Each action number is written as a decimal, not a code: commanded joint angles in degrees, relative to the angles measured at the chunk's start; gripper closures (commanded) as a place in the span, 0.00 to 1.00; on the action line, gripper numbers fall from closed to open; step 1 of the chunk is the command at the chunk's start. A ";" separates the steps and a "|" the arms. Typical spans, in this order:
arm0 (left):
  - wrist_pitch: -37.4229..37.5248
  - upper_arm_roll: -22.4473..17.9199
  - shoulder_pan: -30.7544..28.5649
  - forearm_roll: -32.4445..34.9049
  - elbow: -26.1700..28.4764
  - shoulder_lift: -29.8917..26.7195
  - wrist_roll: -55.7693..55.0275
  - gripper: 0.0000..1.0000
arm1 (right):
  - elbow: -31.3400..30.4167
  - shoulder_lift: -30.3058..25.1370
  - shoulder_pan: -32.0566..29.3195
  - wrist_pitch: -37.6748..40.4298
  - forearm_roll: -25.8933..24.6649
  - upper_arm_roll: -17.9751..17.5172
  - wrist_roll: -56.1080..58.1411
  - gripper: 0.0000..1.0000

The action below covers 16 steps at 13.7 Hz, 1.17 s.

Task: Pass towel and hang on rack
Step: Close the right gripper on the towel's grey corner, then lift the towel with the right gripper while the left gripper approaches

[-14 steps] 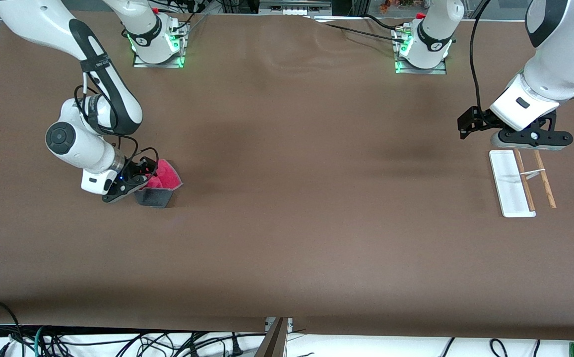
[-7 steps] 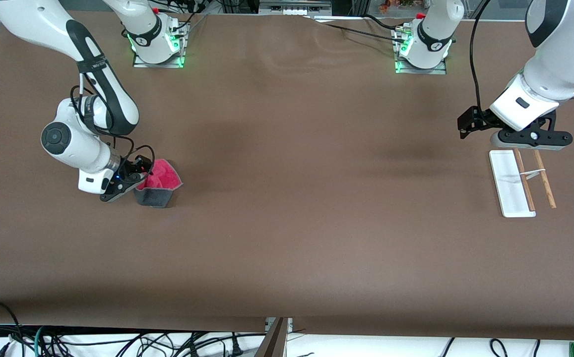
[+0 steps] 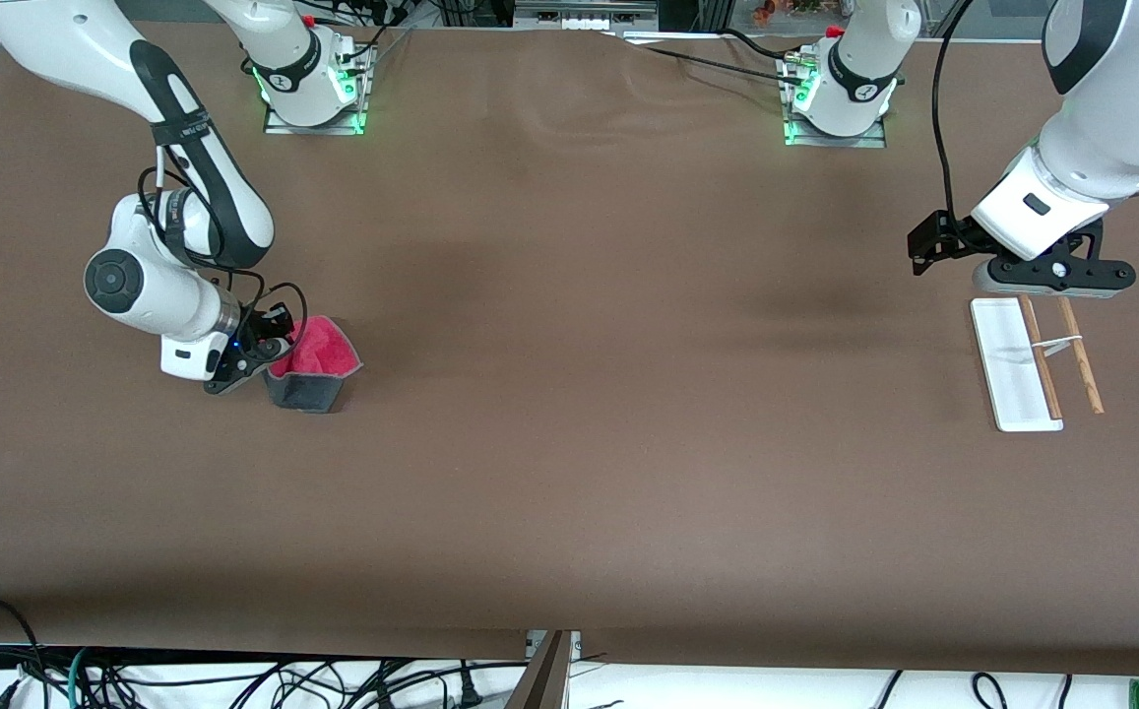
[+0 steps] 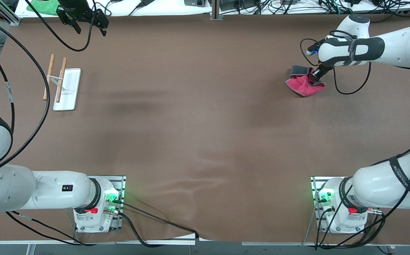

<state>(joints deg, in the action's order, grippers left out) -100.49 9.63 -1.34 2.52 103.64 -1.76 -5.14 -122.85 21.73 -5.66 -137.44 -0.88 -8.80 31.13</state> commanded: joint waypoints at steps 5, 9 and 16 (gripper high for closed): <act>1.26 0.30 -0.16 0.03 -1.42 0.53 0.31 0.00 | 6.02 -2.39 -0.06 7.86 0.00 -3.40 -0.45 1.00; 1.26 0.30 -0.16 0.03 -1.42 0.53 0.31 0.00 | 12.70 -3.18 0.12 14.12 0.00 -8.68 -0.55 1.00; 1.35 0.22 -0.42 -3.64 -1.68 0.97 0.31 0.00 | 27.03 -3.44 2.40 18.26 0.61 -21.95 -7.65 1.00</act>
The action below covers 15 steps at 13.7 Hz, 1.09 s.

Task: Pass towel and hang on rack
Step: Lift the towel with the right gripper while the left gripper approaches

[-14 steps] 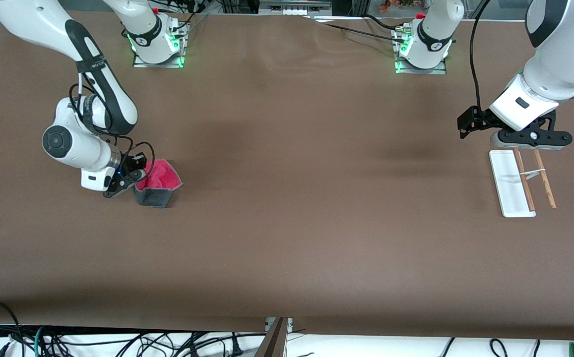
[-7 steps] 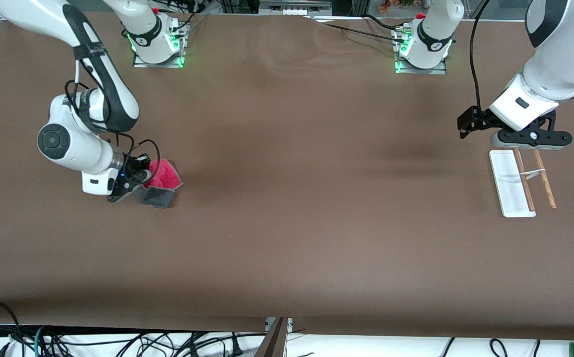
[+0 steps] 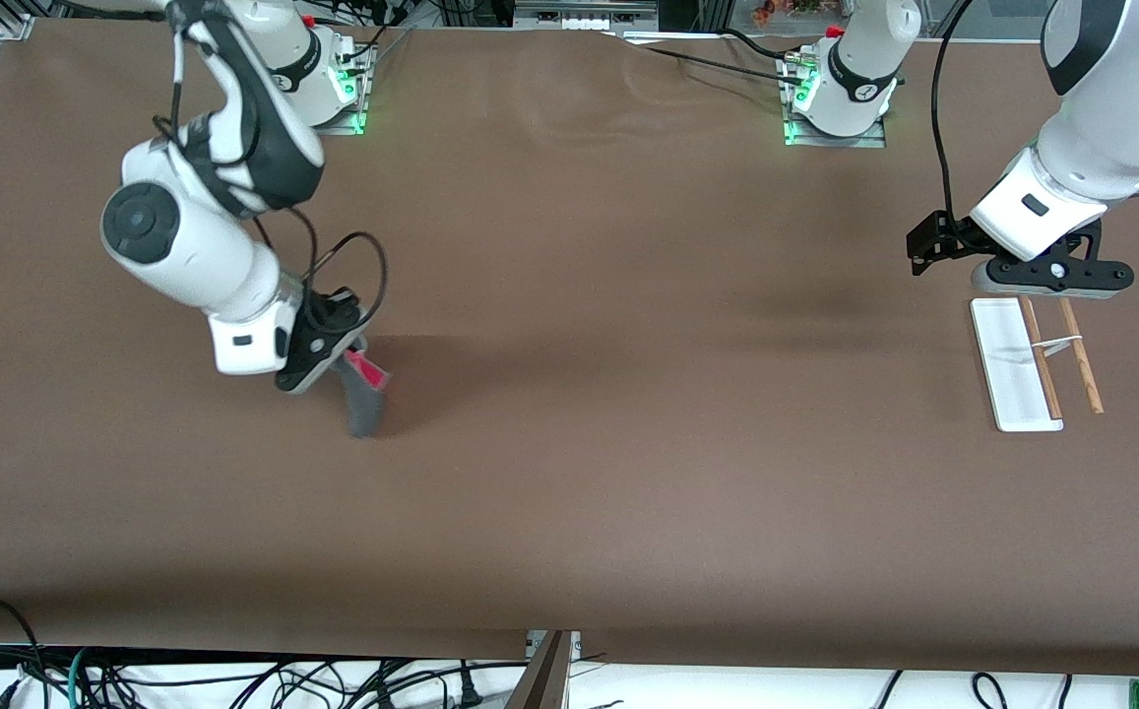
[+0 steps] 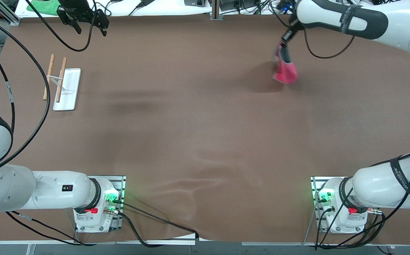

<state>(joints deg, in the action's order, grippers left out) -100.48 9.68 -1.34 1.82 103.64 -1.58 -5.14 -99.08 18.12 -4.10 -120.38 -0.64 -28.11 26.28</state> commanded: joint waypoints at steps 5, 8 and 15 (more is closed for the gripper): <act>3.63 -0.28 -3.31 -13.91 -5.28 2.10 10.82 0.00 | 5.30 0.42 5.76 -2.91 0.02 -7.83 -3.16 1.00; 3.80 -0.28 -7.35 -27.97 -5.20 5.61 21.89 0.00 | 5.39 0.86 9.01 -7.48 0.28 -7.83 -3.07 1.00; 7.49 0.07 -10.44 -45.56 -4.76 18.17 57.20 0.00 | 13.64 6.21 17.09 -9.25 -0.24 -7.75 -17.11 1.00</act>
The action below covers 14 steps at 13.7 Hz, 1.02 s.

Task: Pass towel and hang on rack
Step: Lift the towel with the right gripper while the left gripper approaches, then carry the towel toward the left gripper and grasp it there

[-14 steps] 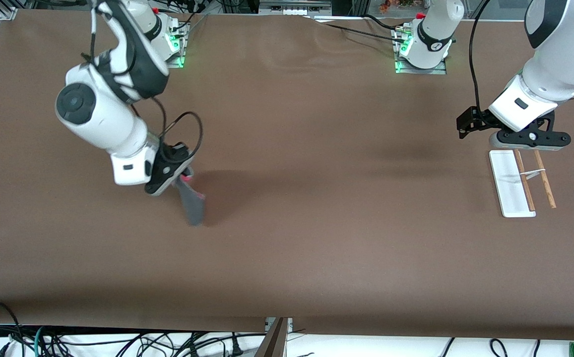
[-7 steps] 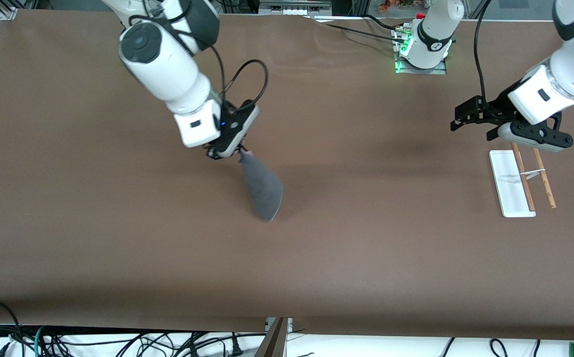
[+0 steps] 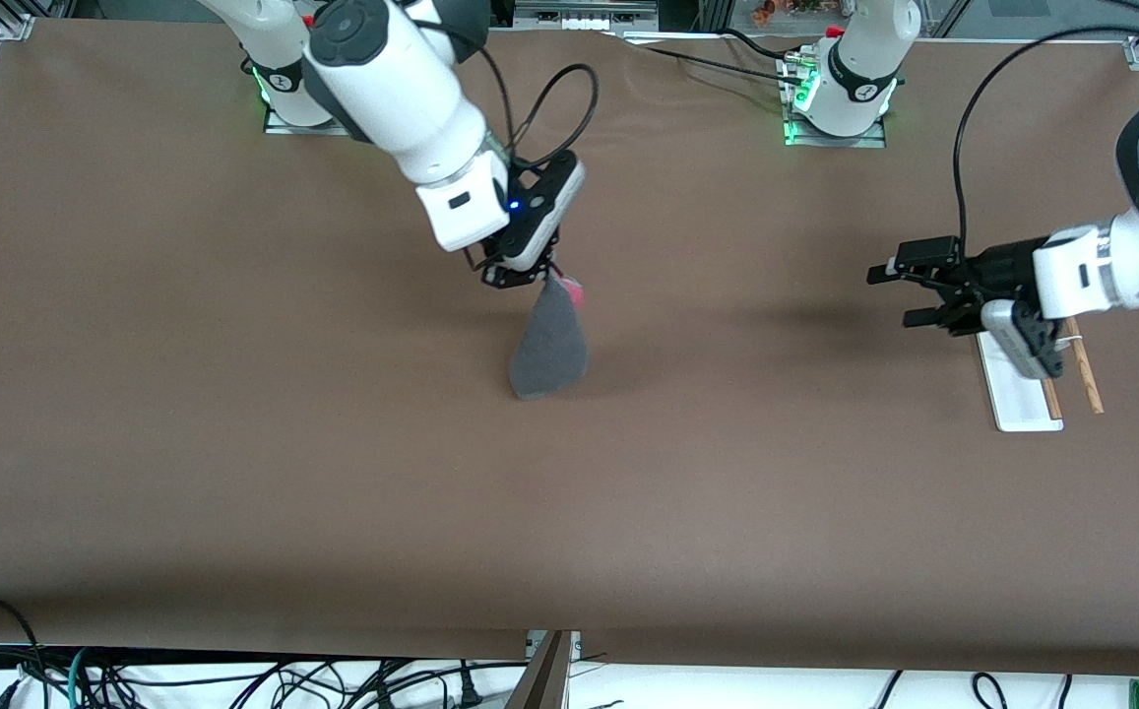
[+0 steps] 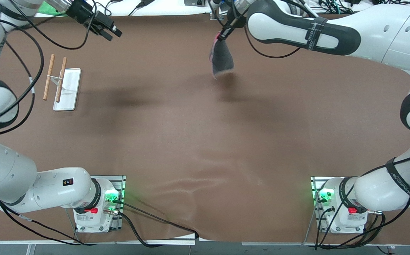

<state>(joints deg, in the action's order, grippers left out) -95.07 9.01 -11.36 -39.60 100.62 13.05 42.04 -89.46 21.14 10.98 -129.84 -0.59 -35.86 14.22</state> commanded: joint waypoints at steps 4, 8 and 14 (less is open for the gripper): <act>2.61 1.97 0.46 -13.90 -1.48 9.44 28.14 0.00 | 5.43 6.89 5.10 -5.50 -0.47 0.44 -12.28 1.00; 2.52 3.73 1.60 -22.26 -1.83 15.24 43.18 0.00 | 9.20 9.97 8.35 -6.30 -0.56 1.58 -14.12 1.00; 2.17 4.08 4.24 -27.20 -1.04 19.20 54.18 0.00 | 13.52 12.70 11.34 -6.57 -5.74 1.94 -15.81 1.00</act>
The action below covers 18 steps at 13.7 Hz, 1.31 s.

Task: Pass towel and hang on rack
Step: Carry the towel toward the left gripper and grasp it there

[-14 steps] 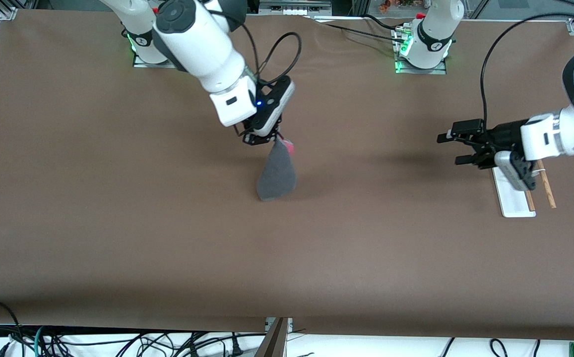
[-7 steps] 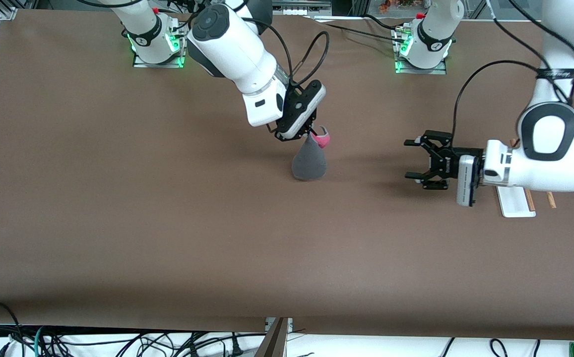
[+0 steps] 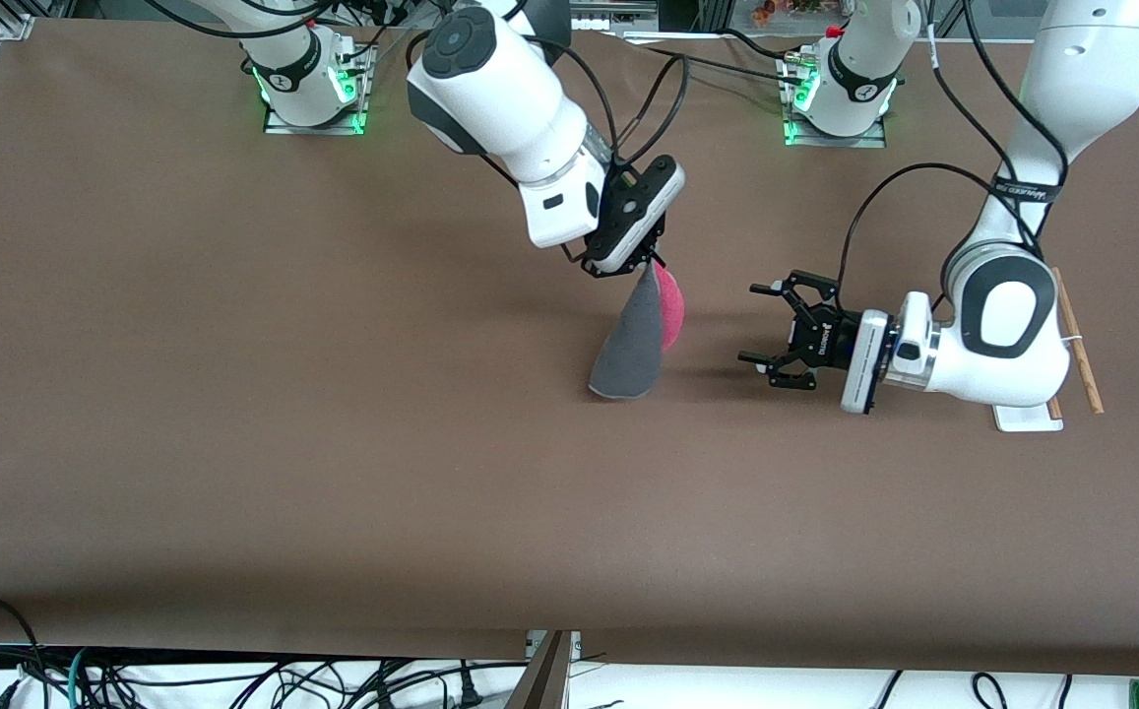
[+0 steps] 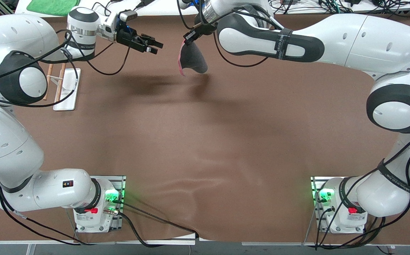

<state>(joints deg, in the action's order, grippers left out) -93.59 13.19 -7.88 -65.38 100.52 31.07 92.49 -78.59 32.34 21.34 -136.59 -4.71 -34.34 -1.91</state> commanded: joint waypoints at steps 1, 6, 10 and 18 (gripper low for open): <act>0.60 -0.10 1.11 -1.51 -0.76 1.80 5.84 0.00 | 2.74 1.76 1.59 0.18 -1.96 0.33 2.42 1.00; 0.78 0.95 1.37 -4.31 3.36 2.95 12.71 0.00 | 2.74 1.85 3.88 0.36 -4.25 0.33 3.06 1.00; 2.35 2.10 0.67 -7.13 10.13 2.16 15.61 0.00 | 5.19 3.16 5.90 0.18 -4.43 0.42 2.97 1.00; 7.63 1.93 -0.30 -7.22 15.06 4.17 21.23 0.01 | 6.08 3.87 6.70 -0.43 -4.51 0.42 2.79 1.00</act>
<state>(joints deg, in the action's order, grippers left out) -86.93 14.97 -7.53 -71.00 113.87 34.49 109.80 -74.81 34.99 27.14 -136.91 -8.38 -34.23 0.82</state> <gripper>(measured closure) 0.004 0.982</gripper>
